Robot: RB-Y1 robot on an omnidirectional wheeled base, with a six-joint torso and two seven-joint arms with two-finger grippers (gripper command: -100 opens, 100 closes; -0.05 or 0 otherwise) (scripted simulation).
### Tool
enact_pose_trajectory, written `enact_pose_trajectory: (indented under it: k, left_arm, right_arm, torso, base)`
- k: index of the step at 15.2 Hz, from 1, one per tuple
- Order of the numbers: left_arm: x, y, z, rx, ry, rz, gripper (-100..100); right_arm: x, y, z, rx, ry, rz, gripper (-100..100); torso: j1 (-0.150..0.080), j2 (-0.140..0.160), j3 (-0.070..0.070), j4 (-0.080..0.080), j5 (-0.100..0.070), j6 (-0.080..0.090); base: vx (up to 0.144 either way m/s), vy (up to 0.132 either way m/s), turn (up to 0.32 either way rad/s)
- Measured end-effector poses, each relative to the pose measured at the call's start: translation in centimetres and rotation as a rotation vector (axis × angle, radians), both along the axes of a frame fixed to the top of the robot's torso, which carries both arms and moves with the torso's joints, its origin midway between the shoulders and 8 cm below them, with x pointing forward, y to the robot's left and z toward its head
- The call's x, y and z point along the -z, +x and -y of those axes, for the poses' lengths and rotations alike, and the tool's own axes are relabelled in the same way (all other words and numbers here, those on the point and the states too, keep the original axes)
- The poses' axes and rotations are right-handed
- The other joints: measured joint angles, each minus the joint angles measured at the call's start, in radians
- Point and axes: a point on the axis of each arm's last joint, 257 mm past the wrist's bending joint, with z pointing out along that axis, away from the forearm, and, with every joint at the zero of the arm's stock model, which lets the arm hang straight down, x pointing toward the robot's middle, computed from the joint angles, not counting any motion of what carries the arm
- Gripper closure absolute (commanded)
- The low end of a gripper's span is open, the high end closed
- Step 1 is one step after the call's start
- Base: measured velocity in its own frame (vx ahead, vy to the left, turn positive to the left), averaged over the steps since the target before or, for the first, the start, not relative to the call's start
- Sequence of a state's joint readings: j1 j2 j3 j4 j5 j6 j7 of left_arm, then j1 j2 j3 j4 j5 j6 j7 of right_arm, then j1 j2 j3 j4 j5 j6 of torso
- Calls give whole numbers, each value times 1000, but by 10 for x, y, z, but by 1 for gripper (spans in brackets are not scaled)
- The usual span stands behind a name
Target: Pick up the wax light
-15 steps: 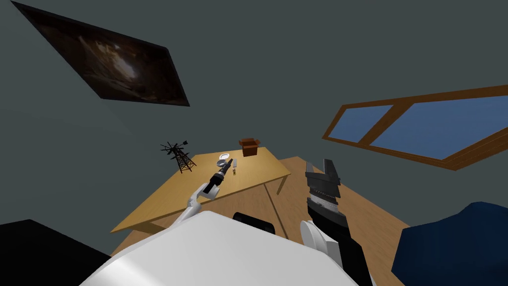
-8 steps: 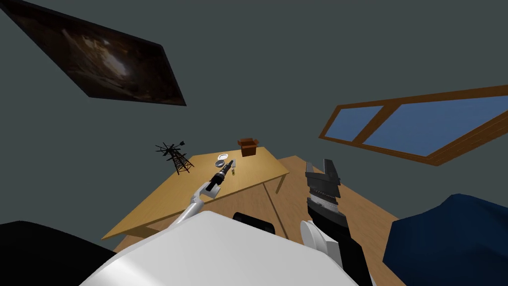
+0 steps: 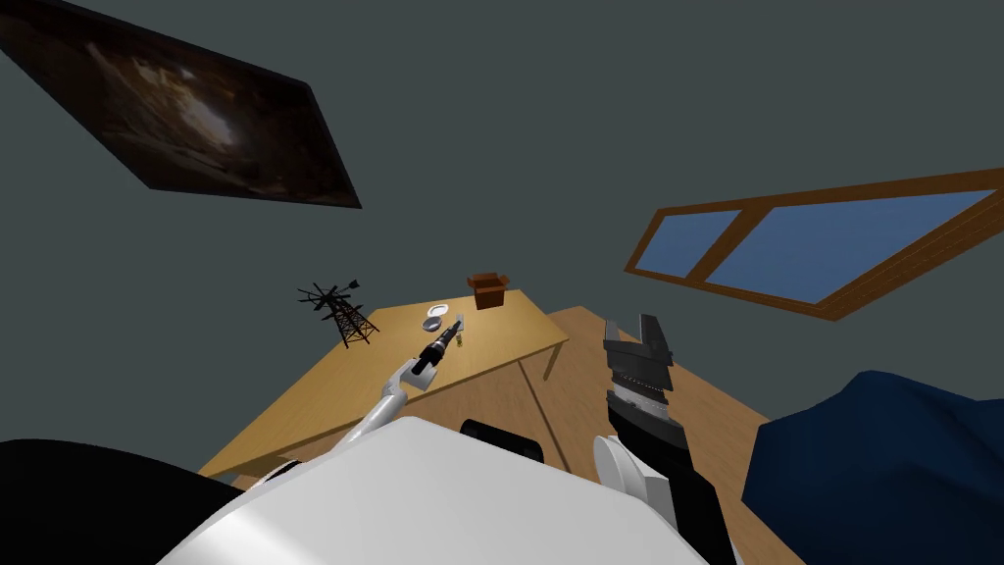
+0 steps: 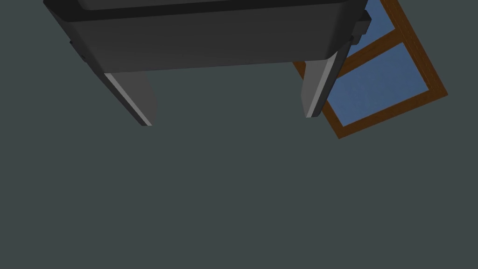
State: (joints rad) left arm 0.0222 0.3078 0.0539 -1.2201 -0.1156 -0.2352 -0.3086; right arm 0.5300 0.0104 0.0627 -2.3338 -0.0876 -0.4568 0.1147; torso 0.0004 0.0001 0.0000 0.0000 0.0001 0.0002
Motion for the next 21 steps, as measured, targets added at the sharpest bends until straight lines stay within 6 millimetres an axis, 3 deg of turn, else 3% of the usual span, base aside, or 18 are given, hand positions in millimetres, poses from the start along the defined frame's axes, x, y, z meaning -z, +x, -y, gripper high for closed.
enact_pose_trajectory:
  k: [9,21]
  left_arm:
    - [53,6,-19,-41,40,-153,-100]
    - [123,-7,-35,-84,85,-362,-100]
  right_arm:
    - [0,0,0,0,0,0,0]
    - [0,0,0,0,0,0,0]
  torso:
    - [0,0,0,0,0,0]
    - [0,0,0,0,0,0]
  base:
    - [-7,4,-62]
    - [-5,6,-55]
